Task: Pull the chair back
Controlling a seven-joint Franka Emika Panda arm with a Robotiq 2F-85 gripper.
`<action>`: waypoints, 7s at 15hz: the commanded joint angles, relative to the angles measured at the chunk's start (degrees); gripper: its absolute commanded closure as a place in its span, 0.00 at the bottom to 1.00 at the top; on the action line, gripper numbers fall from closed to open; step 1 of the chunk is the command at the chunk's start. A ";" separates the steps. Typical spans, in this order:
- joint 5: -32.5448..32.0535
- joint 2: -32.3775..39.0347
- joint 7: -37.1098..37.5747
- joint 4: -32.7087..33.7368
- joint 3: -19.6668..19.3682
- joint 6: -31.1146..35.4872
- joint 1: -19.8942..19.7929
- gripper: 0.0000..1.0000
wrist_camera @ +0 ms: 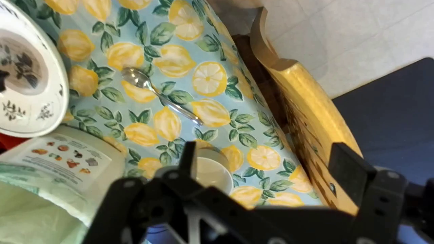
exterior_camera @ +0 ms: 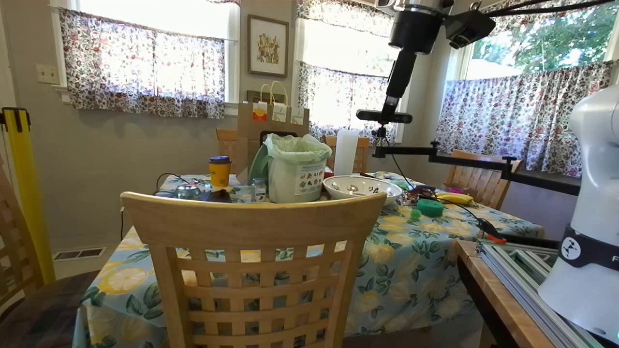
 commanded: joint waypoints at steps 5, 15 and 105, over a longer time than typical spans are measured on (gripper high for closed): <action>-0.33 13.82 -3.91 4.04 2.42 14.03 4.75 0.00; -1.80 29.14 -6.18 12.09 5.85 19.36 7.93 0.00; 8.72 38.62 -28.97 6.48 11.07 32.48 12.16 0.93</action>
